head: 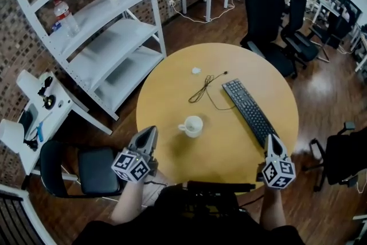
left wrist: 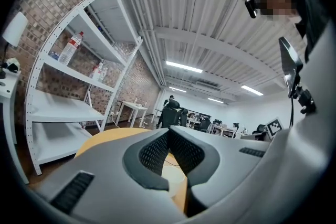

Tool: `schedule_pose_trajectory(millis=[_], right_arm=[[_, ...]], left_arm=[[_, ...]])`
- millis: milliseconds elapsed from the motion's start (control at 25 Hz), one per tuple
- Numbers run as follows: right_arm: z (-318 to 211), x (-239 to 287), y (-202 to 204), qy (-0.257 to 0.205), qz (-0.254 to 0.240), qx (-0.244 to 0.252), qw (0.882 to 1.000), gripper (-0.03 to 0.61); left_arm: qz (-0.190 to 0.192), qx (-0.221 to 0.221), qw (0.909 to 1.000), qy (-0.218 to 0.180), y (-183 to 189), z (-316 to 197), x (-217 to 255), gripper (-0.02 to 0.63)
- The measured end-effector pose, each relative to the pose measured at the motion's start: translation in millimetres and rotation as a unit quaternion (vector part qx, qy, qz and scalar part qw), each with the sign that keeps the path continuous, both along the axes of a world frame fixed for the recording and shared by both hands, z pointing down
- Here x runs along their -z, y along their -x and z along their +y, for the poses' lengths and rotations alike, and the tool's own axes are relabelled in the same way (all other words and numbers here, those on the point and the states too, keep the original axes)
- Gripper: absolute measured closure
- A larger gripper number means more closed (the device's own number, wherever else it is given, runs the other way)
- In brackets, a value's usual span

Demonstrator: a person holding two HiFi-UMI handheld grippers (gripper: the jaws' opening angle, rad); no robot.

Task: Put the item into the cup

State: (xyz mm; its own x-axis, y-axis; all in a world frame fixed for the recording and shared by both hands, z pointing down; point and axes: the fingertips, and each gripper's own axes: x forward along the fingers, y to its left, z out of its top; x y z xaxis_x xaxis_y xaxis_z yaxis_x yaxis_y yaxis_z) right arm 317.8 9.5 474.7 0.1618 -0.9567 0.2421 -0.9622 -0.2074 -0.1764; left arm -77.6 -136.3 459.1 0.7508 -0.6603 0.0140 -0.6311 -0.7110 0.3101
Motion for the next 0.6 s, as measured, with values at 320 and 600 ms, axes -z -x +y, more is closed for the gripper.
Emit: schedule_pose_trajectory(millis=[320, 600], right_arm=[[-3.3, 7.0, 2.2, -0.021, -0.023, -0.004, 1.000, 0.572], [5.8, 0.8, -4.9, -0.011, -0.020, -0.007, 1.000, 0.572]], left_arm=[[0.007, 0.005, 0.9999, 0.009, -0.1, -6.8, -6.3, 0.620], [0.009, -0.010, 0.9999, 0.008, -17.8, -3.3, -4.1, 0.620]])
